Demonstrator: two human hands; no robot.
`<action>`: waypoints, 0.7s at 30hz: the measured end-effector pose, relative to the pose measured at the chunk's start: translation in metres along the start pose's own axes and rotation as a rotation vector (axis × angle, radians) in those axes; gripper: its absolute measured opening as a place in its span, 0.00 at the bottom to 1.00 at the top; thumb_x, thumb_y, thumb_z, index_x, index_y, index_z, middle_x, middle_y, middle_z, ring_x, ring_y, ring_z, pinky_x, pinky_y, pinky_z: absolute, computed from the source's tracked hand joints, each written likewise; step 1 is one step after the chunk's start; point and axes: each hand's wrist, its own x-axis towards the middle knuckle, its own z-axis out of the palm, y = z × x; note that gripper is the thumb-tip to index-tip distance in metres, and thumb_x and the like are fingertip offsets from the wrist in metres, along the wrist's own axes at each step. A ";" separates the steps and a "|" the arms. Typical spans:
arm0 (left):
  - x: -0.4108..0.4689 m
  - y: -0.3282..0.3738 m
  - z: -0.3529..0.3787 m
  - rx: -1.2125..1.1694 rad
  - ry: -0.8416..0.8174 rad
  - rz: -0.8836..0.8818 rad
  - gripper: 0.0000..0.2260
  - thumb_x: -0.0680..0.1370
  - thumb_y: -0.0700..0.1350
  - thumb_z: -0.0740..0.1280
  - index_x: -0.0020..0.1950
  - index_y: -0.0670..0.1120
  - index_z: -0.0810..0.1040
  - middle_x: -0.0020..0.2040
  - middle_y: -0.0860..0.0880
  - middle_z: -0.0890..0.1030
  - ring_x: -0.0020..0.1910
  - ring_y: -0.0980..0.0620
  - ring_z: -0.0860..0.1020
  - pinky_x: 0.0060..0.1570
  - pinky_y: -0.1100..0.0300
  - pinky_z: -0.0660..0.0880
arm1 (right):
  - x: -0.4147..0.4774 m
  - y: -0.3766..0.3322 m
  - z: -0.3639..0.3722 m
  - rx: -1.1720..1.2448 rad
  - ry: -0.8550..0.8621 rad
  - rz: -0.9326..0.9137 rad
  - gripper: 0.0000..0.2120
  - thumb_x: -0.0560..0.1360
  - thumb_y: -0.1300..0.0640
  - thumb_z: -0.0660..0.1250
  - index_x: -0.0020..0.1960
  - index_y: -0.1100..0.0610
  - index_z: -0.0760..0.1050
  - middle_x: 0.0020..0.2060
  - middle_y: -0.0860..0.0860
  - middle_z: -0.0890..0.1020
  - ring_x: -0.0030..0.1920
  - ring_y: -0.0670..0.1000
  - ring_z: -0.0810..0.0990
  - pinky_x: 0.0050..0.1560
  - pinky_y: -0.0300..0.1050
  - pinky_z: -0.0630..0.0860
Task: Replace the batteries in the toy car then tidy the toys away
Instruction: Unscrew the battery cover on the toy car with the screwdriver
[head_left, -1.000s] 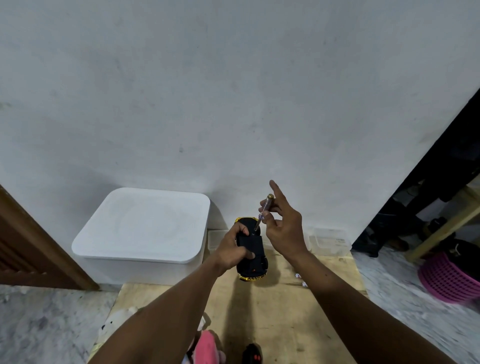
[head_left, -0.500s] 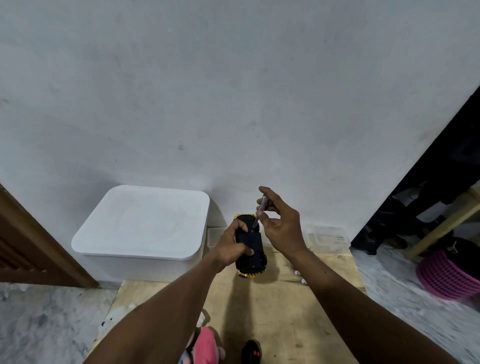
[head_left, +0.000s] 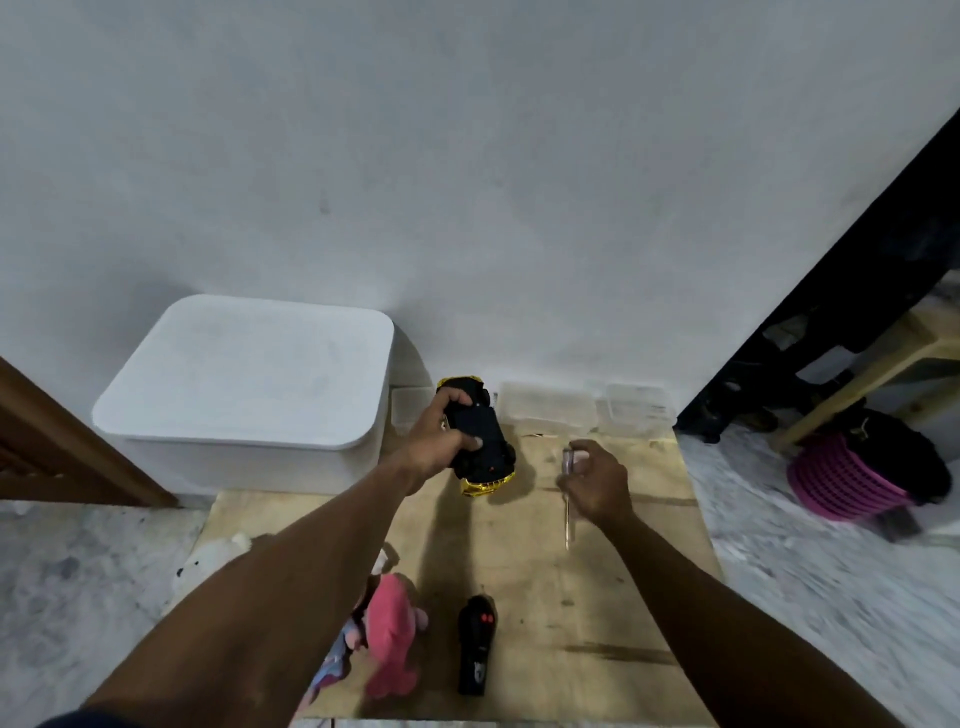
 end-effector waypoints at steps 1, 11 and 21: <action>0.000 -0.004 0.000 0.000 -0.005 -0.001 0.22 0.71 0.29 0.69 0.52 0.56 0.73 0.54 0.48 0.74 0.48 0.47 0.76 0.44 0.51 0.79 | -0.004 0.019 0.008 -0.115 -0.074 0.004 0.22 0.65 0.67 0.75 0.58 0.60 0.79 0.43 0.56 0.84 0.38 0.56 0.83 0.41 0.45 0.81; -0.005 -0.023 0.001 0.005 -0.022 -0.014 0.31 0.69 0.25 0.69 0.62 0.53 0.69 0.62 0.48 0.73 0.51 0.49 0.77 0.49 0.47 0.82 | -0.023 0.080 0.035 -0.287 -0.288 0.211 0.26 0.66 0.66 0.76 0.62 0.55 0.74 0.43 0.54 0.83 0.37 0.50 0.83 0.32 0.38 0.78; -0.002 -0.006 0.003 0.012 -0.119 -0.033 0.33 0.66 0.25 0.66 0.63 0.56 0.71 0.61 0.49 0.72 0.55 0.43 0.75 0.46 0.48 0.80 | -0.002 -0.053 0.014 0.012 -0.058 -0.456 0.11 0.76 0.57 0.70 0.58 0.49 0.80 0.50 0.45 0.80 0.51 0.44 0.80 0.53 0.47 0.79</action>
